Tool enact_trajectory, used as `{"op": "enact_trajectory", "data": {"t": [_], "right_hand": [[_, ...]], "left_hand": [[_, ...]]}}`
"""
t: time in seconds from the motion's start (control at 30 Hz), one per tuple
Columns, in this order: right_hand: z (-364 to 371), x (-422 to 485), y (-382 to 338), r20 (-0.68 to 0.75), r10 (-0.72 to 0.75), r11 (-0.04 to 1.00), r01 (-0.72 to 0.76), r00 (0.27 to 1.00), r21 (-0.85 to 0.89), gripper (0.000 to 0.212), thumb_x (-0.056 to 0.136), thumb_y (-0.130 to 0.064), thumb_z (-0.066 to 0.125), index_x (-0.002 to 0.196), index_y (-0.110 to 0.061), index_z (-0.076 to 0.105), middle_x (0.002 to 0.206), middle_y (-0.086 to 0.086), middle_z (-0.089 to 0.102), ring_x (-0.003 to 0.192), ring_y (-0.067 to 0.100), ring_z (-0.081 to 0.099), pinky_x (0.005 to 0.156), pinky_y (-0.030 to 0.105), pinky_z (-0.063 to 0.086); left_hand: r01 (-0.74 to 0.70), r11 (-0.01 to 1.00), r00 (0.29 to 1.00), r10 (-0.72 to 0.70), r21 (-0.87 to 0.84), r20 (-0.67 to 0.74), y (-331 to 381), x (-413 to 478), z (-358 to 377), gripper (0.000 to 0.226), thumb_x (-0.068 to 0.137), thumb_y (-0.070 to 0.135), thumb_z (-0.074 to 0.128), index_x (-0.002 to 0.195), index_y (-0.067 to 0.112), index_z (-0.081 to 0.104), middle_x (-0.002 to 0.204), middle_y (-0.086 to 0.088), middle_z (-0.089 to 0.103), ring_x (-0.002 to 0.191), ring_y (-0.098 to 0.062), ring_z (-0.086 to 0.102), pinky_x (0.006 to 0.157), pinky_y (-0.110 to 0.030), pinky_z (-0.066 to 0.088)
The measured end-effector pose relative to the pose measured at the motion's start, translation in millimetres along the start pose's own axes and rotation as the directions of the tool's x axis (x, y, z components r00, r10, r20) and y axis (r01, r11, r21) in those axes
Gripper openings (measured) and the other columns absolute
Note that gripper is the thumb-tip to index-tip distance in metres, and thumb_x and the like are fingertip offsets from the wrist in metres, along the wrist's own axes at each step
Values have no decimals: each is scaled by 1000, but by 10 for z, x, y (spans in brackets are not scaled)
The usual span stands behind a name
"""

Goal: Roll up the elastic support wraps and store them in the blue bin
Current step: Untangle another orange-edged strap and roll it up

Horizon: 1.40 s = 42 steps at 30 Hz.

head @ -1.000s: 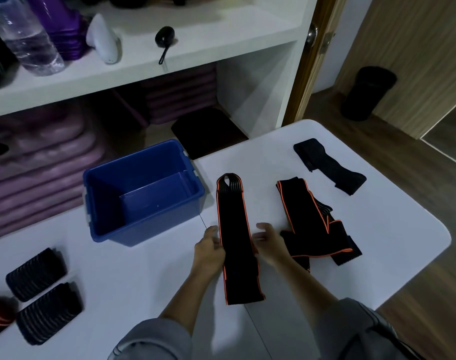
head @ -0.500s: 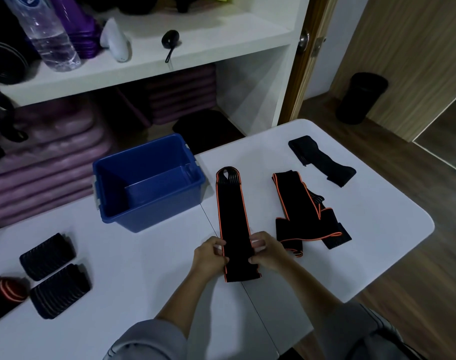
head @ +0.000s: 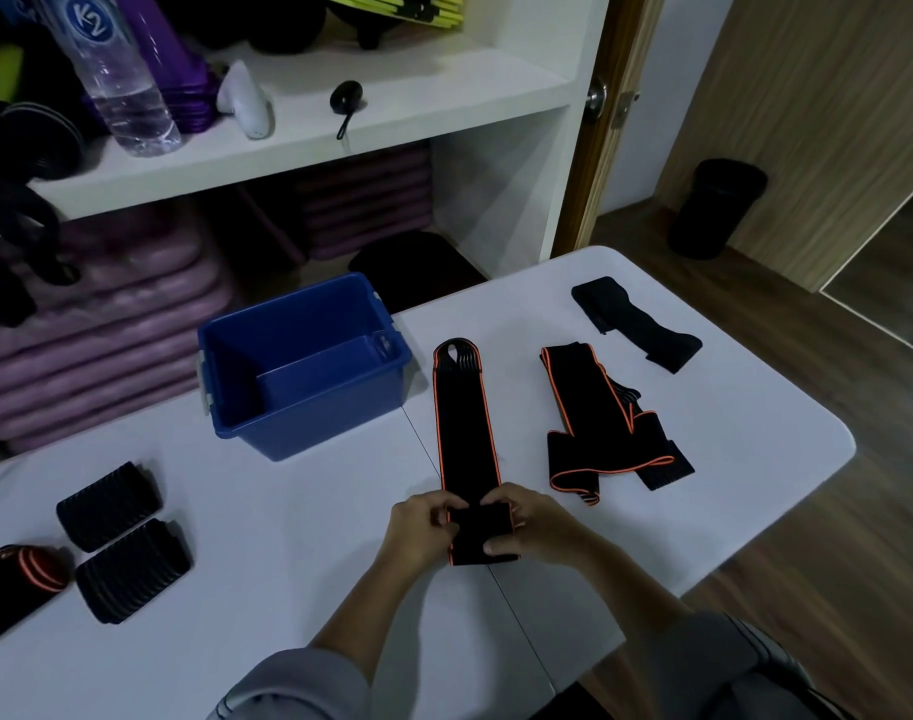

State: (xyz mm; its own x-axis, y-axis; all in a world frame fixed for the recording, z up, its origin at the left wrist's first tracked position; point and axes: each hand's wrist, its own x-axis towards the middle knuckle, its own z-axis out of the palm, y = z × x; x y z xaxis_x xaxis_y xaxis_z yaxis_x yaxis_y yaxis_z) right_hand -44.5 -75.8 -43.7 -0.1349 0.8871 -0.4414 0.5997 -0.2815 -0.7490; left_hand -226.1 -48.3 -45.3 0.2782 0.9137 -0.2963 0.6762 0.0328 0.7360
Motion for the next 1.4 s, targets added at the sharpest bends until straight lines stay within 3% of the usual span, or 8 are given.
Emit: {"op": "enact_trajectory", "data": {"t": [0.13, 0.3, 0.5, 0.73, 0.93, 1.1, 1.2, 1.4], "right_hand": [[22, -55, 88, 25, -138, 982, 140, 990, -124, 86, 57, -19, 87, 131, -23, 45, 123, -2, 45, 108, 9, 44, 89, 16, 41], [80, -44, 185, -46, -224, 962, 214, 973, -167, 68, 66, -18, 81, 126, -16, 50, 123, 2, 47, 109, 10, 46, 80, 5, 41], [101, 10, 194, -76, -186, 977, 176, 980, -121, 47, 79, -22, 73, 123, -18, 58, 123, 4, 57, 113, 18, 54, 93, 30, 49], [99, 101, 87, -171, -188, 982, 181, 967, -54, 37, 65, -13, 80, 99, -23, 69, 105, -4, 61, 100, 12, 57, 85, 24, 46], [76, 163, 87, -171, -154, 988, 155, 973, -7, 31, 69, -12, 77, 97, -23, 67, 106, -2, 58, 94, 17, 56, 83, 32, 49], [91, 195, 132, -119, -129, 992, 128, 985, -15, 52, 79, -20, 72, 126, -21, 51, 117, -1, 53, 92, 13, 54, 82, 27, 49], [73, 199, 161, -59, -108, 994, 106, 992, -40, 70, 68, -29, 81, 129, -22, 46, 118, -6, 48, 102, 14, 53, 85, 24, 48], [65, 240, 193, -102, -111, 993, 107, 989, -42, 40, 79, -22, 72, 116, -23, 57, 115, 2, 58, 92, 16, 60, 81, 28, 54]], "left_hand": [[-78, 992, 996, 81, 103, -21, -24, -37, 28, 38, 82, 0, 60, 112, 20, 67, 99, -2, 60, 87, -15, 58, 71, -4, 39], [-195, 967, 979, 201, 166, -20, -47, -89, 62, 34, 82, 1, 56, 109, 16, 69, 108, -2, 63, 93, -15, 60, 81, -15, 44], [-174, 978, 984, 167, 116, 66, -107, -154, 15, 41, 72, 43, 69, 108, 23, 67, 101, 9, 63, 88, -8, 60, 82, -23, 50], [-116, 992, 993, 117, 49, -30, -90, -83, 32, 31, 67, 24, 79, 94, 23, 63, 99, 2, 51, 79, -7, 54, 68, -6, 39], [-78, 997, 996, 78, 5, -38, -64, 27, 51, 22, 69, 14, 79, 85, 19, 64, 101, -1, 48, 80, -8, 50, 66, -2, 38], [-64, 998, 997, 64, -13, -39, -74, 88, 76, 29, 74, 12, 75, 101, 15, 64, 104, 0, 47, 88, -13, 50, 66, 0, 35], [-60, 998, 998, 60, 0, -24, -123, 89, 85, 39, 75, 17, 74, 112, 20, 62, 107, 0, 48, 93, -11, 50, 72, -6, 35], [-56, 998, 998, 56, -24, -38, -123, 115, 94, 38, 79, 14, 71, 115, 21, 64, 106, -1, 47, 89, -12, 50, 70, -1, 34]]}}
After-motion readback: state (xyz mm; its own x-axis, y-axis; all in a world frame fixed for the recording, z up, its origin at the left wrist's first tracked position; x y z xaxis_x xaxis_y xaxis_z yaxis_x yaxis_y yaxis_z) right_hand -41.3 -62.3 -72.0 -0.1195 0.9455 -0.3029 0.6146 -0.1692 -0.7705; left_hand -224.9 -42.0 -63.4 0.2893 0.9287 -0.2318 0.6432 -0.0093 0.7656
